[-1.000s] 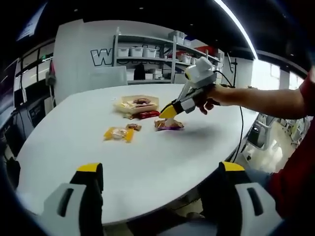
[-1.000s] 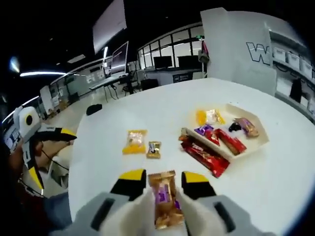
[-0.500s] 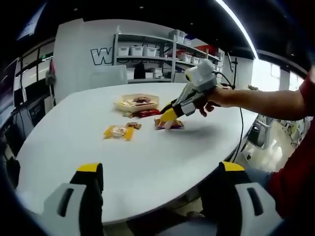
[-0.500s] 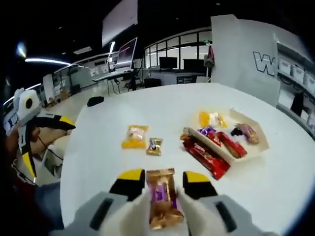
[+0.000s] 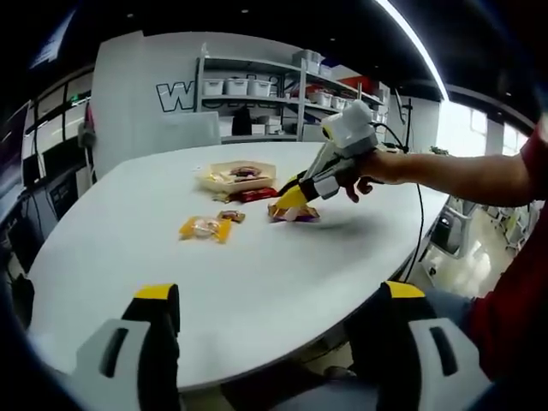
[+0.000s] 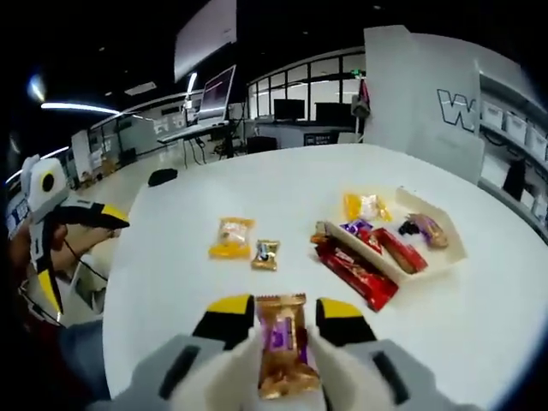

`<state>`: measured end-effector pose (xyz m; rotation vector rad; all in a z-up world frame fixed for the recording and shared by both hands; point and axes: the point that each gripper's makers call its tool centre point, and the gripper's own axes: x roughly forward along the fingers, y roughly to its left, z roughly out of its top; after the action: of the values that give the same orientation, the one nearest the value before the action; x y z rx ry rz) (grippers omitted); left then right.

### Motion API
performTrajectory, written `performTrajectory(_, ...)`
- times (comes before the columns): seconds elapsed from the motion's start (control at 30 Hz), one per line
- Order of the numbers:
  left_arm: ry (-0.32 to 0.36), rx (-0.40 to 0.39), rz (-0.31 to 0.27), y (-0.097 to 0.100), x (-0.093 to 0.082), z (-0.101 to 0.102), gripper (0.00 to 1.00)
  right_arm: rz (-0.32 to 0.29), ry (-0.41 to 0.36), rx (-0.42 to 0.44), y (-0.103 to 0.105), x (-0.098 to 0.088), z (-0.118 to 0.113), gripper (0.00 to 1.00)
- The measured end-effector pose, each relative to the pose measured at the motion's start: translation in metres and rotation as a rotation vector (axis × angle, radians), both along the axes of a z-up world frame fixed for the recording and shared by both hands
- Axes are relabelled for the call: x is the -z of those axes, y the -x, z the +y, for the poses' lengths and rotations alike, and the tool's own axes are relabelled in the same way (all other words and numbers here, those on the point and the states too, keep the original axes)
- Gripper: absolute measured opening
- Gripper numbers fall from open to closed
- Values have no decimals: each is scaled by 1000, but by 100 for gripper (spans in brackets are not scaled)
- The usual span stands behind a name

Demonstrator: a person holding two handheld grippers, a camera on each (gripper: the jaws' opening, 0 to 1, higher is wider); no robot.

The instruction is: Place the target food into the container with the food tongs after gripping and lifting it, then release it inside without dropping or visibly crushing the food.

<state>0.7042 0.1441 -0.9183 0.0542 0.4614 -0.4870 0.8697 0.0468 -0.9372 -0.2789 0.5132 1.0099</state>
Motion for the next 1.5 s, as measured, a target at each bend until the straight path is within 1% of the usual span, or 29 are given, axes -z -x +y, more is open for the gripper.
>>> performTrajectory(0.13, 2, -1, -1, 0, 0, 0, 94, -1, -9, 30, -4, -1, -3, 16)
performTrajectory(0.23, 4, -3, -3, 0, -1, 0, 94, 24, -29, 64, -6, -1, -5, 15)
performTrajectory(0.37, 5, -5, -3, -1, -1, 0, 94, 32, -42, 70, -7, -1, -6, 15)
performTrajectory(0.43, 5, -4, -3, -1, -1, 0, 94, 53, -61, 88, -9, -2, -7, 15)
performTrajectory(0.47, 3, -4, -2, -1, -1, 0, 94, 89, -83, 113, -10, -2, -8, 15)
performTrajectory(0.57, 4, -3, -4, -1, -1, 1, 94, 67, -83, 117, -14, -4, -10, 16)
performTrajectory(0.6, 4, -5, -5, 0, -2, 1, 94, 64, -92, 120, -16, -6, -11, 16)
performTrajectory(0.63, 3, -8, -5, 0, -2, 3, 94, 74, -121, 129, -18, -11, -10, 16)
performTrajectory(0.67, 3, -10, -5, 0, -2, 4, 94, 72, -140, 134, -20, -15, -10, 16)
performTrajectory(0.73, 4, -16, -4, 0, -1, 6, 94, 69, -153, 139, -24, -23, -11, 17)
performTrajectory(0.8, 3, -18, -3, 0, -1, 6, 94, 53, -154, 139, -27, -29, -10, 17)
performTrajectory(1.0, 3, -16, -5, -1, -1, 5, 94, 37, -168, 138, -34, -44, -9, 17)
performTrajectory(1.17, 4, -15, -9, -2, -3, 5, 94, 6, -170, 141, -45, -60, -10, 17)
performTrajectory(1.27, 4, -17, -10, -1, -3, 6, 94, 5, -186, 147, -49, -68, -10, 17)
performTrajectory(1.5, 9, -23, -15, -2, -5, 8, 94, -5, -180, 151, -53, -72, -8, 17)
